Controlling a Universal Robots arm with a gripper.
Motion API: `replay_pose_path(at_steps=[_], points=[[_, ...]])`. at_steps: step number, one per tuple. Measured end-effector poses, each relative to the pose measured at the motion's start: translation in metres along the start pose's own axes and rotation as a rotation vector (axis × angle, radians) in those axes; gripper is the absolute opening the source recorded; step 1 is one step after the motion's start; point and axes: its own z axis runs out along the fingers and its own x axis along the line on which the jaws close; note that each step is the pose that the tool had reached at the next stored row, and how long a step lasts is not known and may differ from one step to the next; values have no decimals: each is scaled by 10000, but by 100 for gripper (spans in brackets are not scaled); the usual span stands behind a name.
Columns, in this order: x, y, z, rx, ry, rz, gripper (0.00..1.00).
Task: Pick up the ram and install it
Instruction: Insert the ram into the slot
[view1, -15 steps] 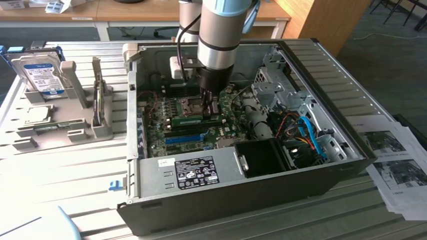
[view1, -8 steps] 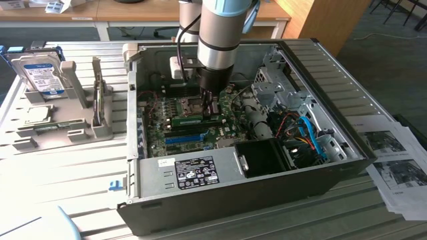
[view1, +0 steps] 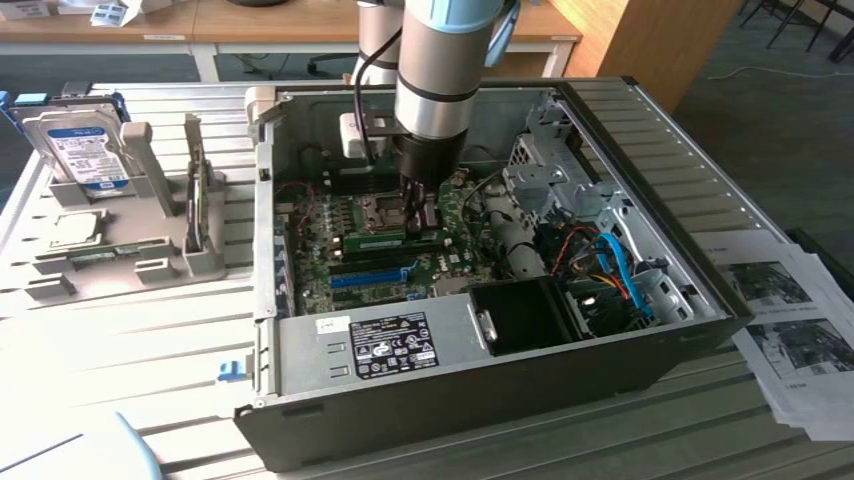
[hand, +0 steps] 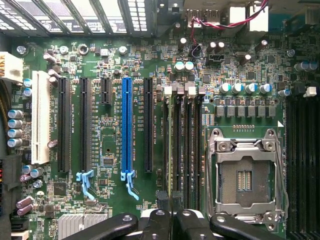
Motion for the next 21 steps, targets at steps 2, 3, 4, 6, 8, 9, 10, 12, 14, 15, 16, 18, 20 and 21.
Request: replay_pose_path(at_steps=[2,3,4,6,8,9,10,12,14,15,16,18,20,21], points=[[0,0,-1,0,1,-2,11],[0,0,-1,0,1,-1,11],[0,0,-1,0,1,-1,11],[0,0,-1,-1,1,-3,11],[1,0,-1,-1,-1,-12,11],[1,0,-1,-1,-1,-16,11],[1,0,-1,-1,-2,-20,11],[1,0,-1,-1,-2,-21,11],[1,0,0,-1,-2,-20,11],[2,0,1,-2,-1,-21,11],[3,0,2,-2,0,-20,11],[3,0,5,-3,0,-20,11],[3,0,9,-2,-2,-20,11],[3,0,10,-2,0,-21,11]])
